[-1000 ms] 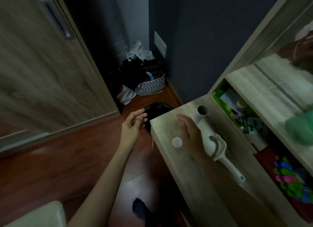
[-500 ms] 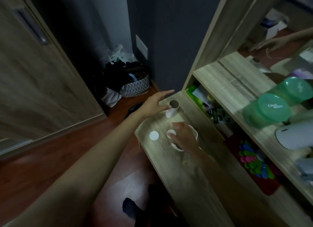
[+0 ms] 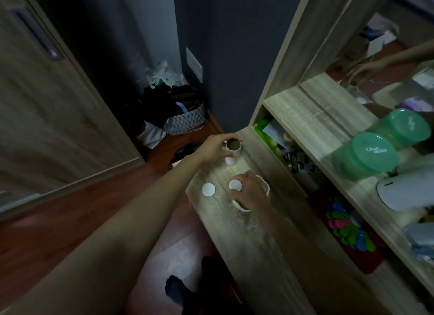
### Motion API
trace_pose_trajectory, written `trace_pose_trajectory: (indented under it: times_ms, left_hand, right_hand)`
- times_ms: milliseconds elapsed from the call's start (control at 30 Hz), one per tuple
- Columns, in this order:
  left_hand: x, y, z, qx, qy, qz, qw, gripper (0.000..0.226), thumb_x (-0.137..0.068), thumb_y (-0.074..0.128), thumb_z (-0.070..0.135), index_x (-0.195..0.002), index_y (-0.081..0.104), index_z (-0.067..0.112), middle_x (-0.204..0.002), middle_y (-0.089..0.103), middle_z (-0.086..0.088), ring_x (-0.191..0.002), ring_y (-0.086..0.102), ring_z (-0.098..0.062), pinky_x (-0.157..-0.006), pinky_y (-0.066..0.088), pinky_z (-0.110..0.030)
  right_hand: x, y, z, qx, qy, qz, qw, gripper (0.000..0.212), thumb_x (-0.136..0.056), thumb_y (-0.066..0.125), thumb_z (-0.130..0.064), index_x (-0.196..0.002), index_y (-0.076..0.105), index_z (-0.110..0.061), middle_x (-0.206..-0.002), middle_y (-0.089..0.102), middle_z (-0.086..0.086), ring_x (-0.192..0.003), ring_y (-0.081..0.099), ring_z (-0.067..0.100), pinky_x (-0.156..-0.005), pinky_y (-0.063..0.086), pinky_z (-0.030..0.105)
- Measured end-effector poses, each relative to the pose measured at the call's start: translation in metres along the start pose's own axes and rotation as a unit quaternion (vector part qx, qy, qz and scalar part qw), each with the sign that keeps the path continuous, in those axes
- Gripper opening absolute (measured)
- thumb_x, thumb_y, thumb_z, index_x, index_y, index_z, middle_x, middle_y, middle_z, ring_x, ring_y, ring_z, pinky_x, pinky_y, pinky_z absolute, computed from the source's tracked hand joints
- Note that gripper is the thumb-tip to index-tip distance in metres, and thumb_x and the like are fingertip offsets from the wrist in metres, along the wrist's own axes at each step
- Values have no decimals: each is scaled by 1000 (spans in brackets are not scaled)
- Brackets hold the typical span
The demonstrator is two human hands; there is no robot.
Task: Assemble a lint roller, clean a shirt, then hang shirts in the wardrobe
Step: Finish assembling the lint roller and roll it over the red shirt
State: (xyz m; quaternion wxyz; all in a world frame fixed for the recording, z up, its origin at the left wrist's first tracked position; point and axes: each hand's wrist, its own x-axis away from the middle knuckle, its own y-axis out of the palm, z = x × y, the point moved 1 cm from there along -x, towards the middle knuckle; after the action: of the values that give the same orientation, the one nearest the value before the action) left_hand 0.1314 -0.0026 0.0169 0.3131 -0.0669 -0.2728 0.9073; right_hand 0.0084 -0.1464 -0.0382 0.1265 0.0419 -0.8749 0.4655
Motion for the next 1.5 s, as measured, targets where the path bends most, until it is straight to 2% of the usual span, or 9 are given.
trace_pose_trajectory:
  times_ms: [100,200,300,467,667,1000,1167,1367,1500]
  left_hand:
    - [13,-7,-6,22,-17,46,999,44,-78,77,15,-120,63,23,-117,62,15,-110,58,-5,-96,46,-21]
    - [34,-17,-12,99,-46,114,987,45,-76,80,23,-118,64,25,-114,65,9,-104,61,-9,-93,49,-28]
    - [60,-25,-12,180,-75,179,964,42,-78,78,19,-117,63,23,-103,63,8,-85,61,-4,-82,52,-25]
    - [99,-26,-6,379,-157,231,882,33,-84,72,14,-115,64,21,-117,66,-8,-107,65,-17,-84,57,-25]
    - [123,-14,-6,504,-181,242,810,37,-88,66,7,-123,60,2,-108,70,-9,-105,66,-20,-83,57,-25]
    - [135,-10,-12,517,-196,225,802,32,-88,66,12,-119,62,4,-109,68,-8,-102,67,-17,-95,52,-34]
    - [133,-9,-10,525,-196,223,798,32,-89,64,11,-120,61,3,-110,67,-7,-103,67,-15,-92,54,-31]
    - [131,-4,-12,528,-200,220,795,34,-88,65,10,-121,61,1,-110,66,-9,-105,66,-18,-90,55,-29]
    - [129,1,-15,527,-200,205,800,41,-83,69,11,-123,59,4,-110,69,-11,-106,67,-20,-92,55,-32]
  right_hand:
    - [3,-5,-3,-12,10,24,1000,33,-80,64,-27,-108,64,-9,-108,59,11,-100,58,26,-84,41,28]
    - [7,-14,-10,-70,28,64,995,26,-89,62,-21,-106,65,-2,-105,63,14,-98,59,29,-86,45,33]
    - [9,-21,-16,-177,74,78,978,32,-86,67,-23,-115,62,-10,-104,61,3,-100,60,22,-89,49,37]
    - [8,-35,-33,-364,65,92,925,37,-85,69,-17,-121,59,-12,-105,63,0,-95,63,16,-78,54,23]
    - [13,-43,-56,-423,6,90,902,31,-87,66,-14,-116,62,-25,-112,64,-4,-105,63,16,-86,55,32]
    - [29,-45,-72,-436,-15,58,898,34,-88,65,-8,-121,62,-14,-109,62,-13,-97,63,2,-80,53,18]
    - [33,-43,-73,-432,-9,72,899,37,-88,64,-11,-125,61,-15,-110,61,-17,-104,59,4,-92,52,26]
    - [34,-30,-69,-400,7,106,910,38,-90,63,-23,-127,60,-16,-124,64,3,-113,60,15,-95,52,39]
    - [35,-26,-69,-505,71,93,855,36,-89,65,-18,-124,62,-11,-115,64,-2,-102,65,15,-87,56,43]
